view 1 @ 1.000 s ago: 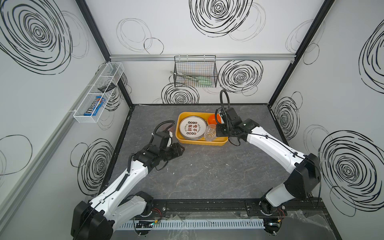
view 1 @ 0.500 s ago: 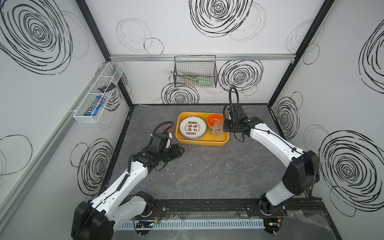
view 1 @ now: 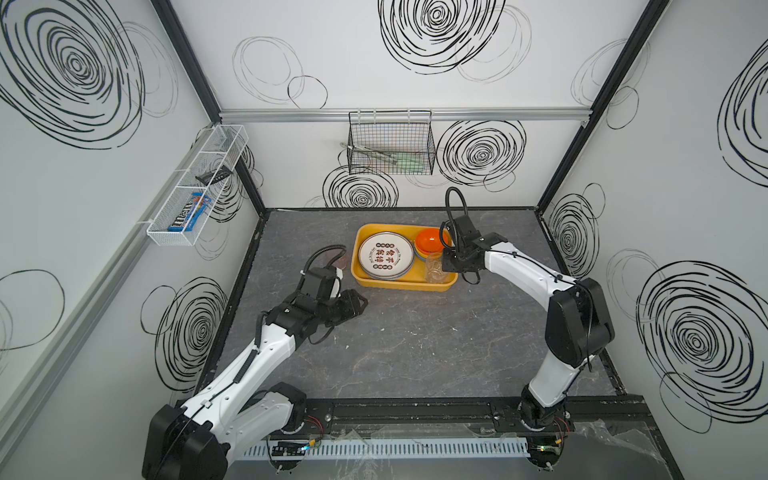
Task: Place the mixed dishes into the plastic bin
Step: 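Carry the clear glass cup into the bin beside the plates with the right gripper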
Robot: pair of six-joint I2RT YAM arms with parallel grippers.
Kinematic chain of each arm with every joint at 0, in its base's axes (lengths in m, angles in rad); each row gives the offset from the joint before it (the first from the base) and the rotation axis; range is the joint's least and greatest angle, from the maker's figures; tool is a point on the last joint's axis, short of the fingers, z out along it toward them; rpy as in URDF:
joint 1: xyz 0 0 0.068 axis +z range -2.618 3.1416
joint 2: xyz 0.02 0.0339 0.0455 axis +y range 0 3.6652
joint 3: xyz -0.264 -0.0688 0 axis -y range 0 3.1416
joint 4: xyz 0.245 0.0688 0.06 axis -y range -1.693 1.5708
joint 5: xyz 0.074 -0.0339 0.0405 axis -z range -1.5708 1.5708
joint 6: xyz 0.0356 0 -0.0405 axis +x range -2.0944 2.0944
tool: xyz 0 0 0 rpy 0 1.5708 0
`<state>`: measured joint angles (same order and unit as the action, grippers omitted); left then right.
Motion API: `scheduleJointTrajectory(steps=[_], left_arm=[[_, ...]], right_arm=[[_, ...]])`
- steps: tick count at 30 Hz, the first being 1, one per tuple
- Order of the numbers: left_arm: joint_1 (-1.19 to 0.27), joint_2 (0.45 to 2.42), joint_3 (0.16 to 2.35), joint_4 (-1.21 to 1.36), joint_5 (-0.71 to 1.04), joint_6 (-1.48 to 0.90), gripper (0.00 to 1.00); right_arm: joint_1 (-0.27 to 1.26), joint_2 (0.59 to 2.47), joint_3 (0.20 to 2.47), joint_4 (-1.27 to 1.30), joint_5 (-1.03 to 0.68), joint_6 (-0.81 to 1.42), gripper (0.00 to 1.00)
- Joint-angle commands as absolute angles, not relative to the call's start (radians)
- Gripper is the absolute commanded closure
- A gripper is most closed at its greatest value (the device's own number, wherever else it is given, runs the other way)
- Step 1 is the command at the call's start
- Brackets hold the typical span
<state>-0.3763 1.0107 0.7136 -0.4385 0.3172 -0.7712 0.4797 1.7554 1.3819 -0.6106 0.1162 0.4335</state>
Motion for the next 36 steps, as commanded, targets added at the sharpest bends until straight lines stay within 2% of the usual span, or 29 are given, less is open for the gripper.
scheduleJointTrajectory(steps=[1,15,30,36], left_arm=[[-0.366,0.996,0.703,-0.404,0.324,-0.775,0.48],[-0.353,0.993,0.691,-0.405,0.327,-0.771,0.47],[-0.341,0.991,0.677,-0.399,0.331,-0.772,0.47],[-0.34,0.988,0.676,-0.399,0.334,-0.772,0.47]], right_arm=[[0.475,1.76,1.392,-0.586,0.116,0.451,0.95],[0.47,1.83,1.396,-0.549,0.125,0.456,0.93],[0.471,1.864,1.397,-0.539,0.125,0.459,0.82],[0.472,1.845,1.401,-0.554,0.13,0.463,0.72]])
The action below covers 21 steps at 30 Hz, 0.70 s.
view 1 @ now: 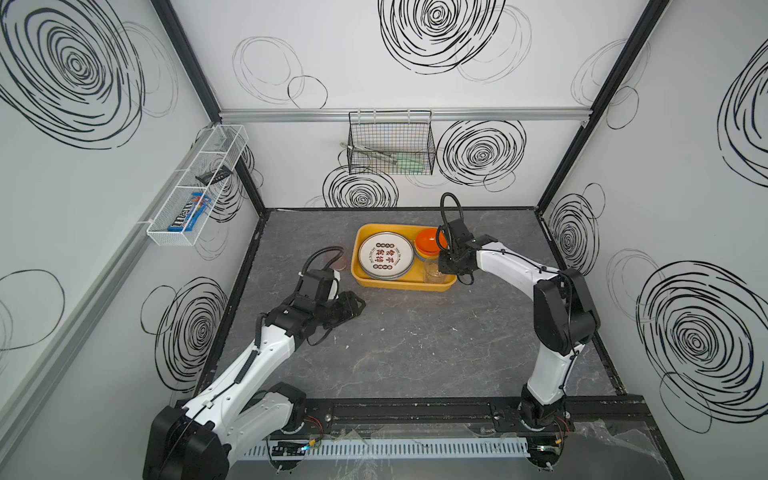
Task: Place the mixed dishes into the plastic bin
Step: 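Carry the clear glass cup into the bin beside the plates with the right gripper, then open the right gripper and move it to the frosted cup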
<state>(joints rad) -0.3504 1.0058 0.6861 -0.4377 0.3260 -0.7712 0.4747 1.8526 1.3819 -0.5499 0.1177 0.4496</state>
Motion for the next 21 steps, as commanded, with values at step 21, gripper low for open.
scheduleJointTrajectory(steps=[21], left_arm=[[-0.357,0.99,0.691,-0.299,0.409,-0.753,0.4]], right_arm=[[0.446,1.656,1.343,-0.578,0.097,0.466,0.6]])
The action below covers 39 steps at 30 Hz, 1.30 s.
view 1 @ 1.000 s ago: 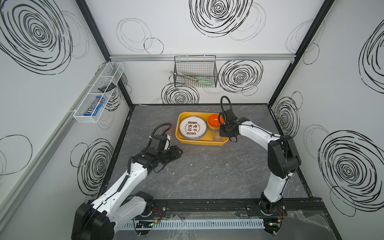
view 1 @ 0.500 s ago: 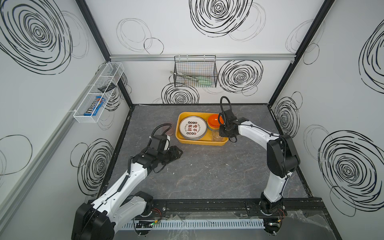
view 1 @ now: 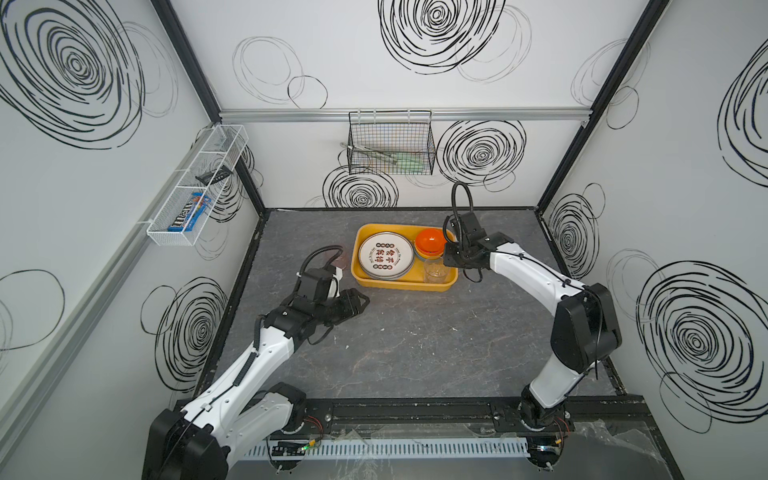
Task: Place the mixed dishes into the plastic bin
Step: 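Open the right gripper and move it to the frosted cup, then grasp the frosted cup rim with the right gripper while the left gripper waits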
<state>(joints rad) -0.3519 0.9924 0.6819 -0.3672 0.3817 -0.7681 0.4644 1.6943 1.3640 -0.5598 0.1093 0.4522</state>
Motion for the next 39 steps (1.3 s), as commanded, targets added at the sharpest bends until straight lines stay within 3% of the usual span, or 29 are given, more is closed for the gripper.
scheduleJointTrajectory(steps=[1,8,18,26,39], left_arm=[[-0.364,0.996,0.694,-0.29,0.417,-0.752,0.4],[-0.437,1.06,0.742,-0.259,0.412,-0.735,0.39],[-0.552,1.163,0.805,-0.23,0.382,-0.726,0.39],[-0.619,1.217,0.853,-0.232,0.341,-0.715,0.39],[-0.661,1.239,0.854,-0.242,0.31,-0.718,0.4]], right_arm=[[0.439,1.649,1.337,-0.578,0.091,0.468,0.6],[0.363,1.591,1.273,-0.553,0.038,0.49,0.52],[0.198,1.562,1.202,-0.539,-0.045,0.533,0.5],[0.106,1.599,1.191,-0.509,-0.113,0.54,0.51],[0.077,1.724,1.244,-0.486,-0.159,0.552,0.56]])
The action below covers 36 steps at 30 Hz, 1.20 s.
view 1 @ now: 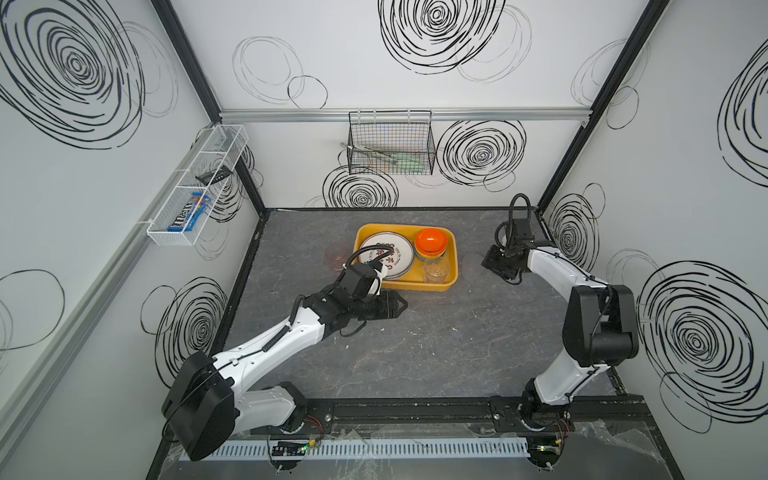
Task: Place the mixed dishes into the plastic bin
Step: 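Grasp the frosted cup rim with the right gripper while the left gripper waits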
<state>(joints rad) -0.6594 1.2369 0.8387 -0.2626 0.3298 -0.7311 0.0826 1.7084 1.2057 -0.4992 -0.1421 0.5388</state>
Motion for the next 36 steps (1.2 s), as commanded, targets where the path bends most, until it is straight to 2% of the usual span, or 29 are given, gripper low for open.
scheduleJointTrajectory(steps=[1,20,29,36], left_arm=[[-0.661,1.238,0.854,-0.243,0.31,-0.718,0.4],[-0.646,1.235,0.826,-0.25,0.307,-0.723,0.41],[-0.634,1.218,0.807,-0.247,0.314,-0.723,0.41],[-0.62,1.198,0.784,-0.239,0.319,-0.723,0.41]], right_arm=[[0.077,1.729,1.245,-0.486,-0.16,0.552,0.56],[0.076,1.776,1.224,-0.479,-0.145,0.549,0.75],[0.08,1.738,1.205,-0.495,-0.098,0.537,0.89],[0.095,1.674,1.205,-0.535,-0.048,0.516,0.93]])
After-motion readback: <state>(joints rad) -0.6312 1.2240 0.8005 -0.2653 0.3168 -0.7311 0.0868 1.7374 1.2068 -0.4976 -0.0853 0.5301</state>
